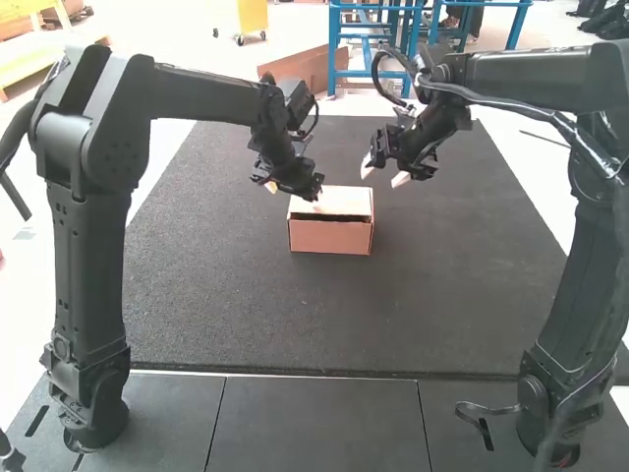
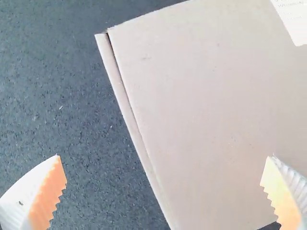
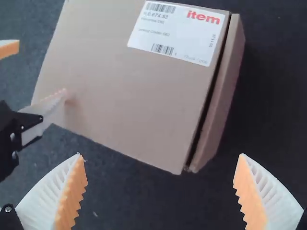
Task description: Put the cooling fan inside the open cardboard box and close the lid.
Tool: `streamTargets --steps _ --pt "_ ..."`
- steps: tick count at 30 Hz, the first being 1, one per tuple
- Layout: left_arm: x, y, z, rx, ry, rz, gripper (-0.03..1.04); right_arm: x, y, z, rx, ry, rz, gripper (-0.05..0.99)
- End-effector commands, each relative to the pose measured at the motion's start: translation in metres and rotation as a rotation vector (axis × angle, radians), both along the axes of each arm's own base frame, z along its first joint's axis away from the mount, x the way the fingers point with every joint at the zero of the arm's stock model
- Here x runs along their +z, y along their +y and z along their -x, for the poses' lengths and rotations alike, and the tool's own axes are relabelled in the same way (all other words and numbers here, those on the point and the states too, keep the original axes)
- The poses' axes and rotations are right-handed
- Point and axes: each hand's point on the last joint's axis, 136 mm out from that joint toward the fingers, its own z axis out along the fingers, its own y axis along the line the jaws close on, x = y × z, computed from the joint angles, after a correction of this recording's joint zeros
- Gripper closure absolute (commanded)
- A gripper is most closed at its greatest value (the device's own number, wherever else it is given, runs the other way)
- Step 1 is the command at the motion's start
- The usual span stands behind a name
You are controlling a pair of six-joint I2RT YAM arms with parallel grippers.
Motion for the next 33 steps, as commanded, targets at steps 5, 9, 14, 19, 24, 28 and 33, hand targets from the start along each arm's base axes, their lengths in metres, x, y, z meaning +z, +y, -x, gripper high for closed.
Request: streamTargets --steps 5,9,14,19,24,28,33 --pt "-0.041 -0.014 0.023 -0.069 0.080 -0.049 0.05 0.002 -0.004 0.003 0.008 0.018 0.002 0.23" --pt "-0.052 -0.016 0.036 -0.087 0.108 -0.065 0.05 0.003 -0.004 0.004 0.008 0.020 0.004 0.23" --pt "-0.024 -0.020 0.026 -0.080 0.053 -0.028 0.05 0.011 -0.006 -0.002 -0.004 -0.001 0.002 0.23" --pt "0.063 -0.021 -0.007 -0.048 -0.130 0.070 0.05 0.024 -0.015 -0.011 -0.030 -0.039 0.006 0.22" --pt "0.135 -0.004 -0.028 0.009 -0.273 0.146 0.05 0.039 -0.016 -0.010 -0.032 -0.078 0.000 0.20" --pt "0.161 0.018 -0.025 0.050 -0.294 0.169 0.05 0.053 -0.018 -0.002 -0.012 -0.124 0.006 0.18" --pt "0.179 0.036 -0.011 0.058 -0.346 0.226 0.04 0.082 -0.030 0.002 -0.044 -0.274 -0.019 0.14"
